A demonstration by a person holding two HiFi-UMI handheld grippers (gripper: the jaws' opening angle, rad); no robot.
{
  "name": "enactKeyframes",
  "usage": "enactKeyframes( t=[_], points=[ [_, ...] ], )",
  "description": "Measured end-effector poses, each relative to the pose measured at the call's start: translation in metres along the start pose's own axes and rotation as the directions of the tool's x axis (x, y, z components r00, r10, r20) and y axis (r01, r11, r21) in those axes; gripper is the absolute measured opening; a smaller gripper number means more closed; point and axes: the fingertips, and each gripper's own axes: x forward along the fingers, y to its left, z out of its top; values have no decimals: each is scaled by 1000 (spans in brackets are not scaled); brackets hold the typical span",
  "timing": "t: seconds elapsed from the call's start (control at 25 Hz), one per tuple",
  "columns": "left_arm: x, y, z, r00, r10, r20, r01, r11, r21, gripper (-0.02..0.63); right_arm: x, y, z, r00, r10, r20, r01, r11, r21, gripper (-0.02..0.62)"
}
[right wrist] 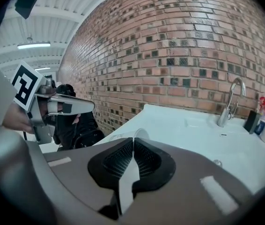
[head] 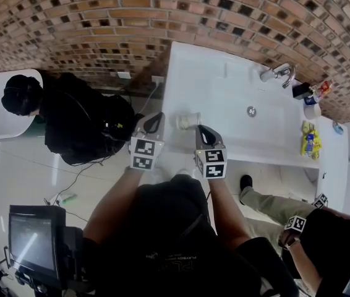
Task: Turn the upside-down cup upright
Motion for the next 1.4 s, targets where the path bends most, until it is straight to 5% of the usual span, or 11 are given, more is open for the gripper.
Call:
enactKeyframes(
  t=[0.16,0.28,0.6,0.92,1.24,1.4],
  points=[
    [-1,3,-2,1000,6,-5,-6,1000,1,-5,-1,1,8,1000,-15,5,15,992,-123,25],
    [-1,6,-3,1000,13,-4,-13,1000,-1,-5,0,6,9,1000,-29,0,28,955,-295,25],
    [-2,11,-5,1000,23,-4,-23,1000,-8,-5,1,44,-6,999,-10,-40,-21,714,-700,25],
    [0,16,-3,1000,25,5,-25,1000,-10,-5,7,58,-17,999,-9,-50,-35,590,-807,25],
    [4,19,-6,1000,23,4,-23,1000,-17,-5,9,65,-28,992,-6,-127,-114,399,-910,26],
    [5,17,-6,1000,16,2,-16,1000,-16,-5,9,66,-27,989,-9,-146,-133,365,-922,41]
  ],
)
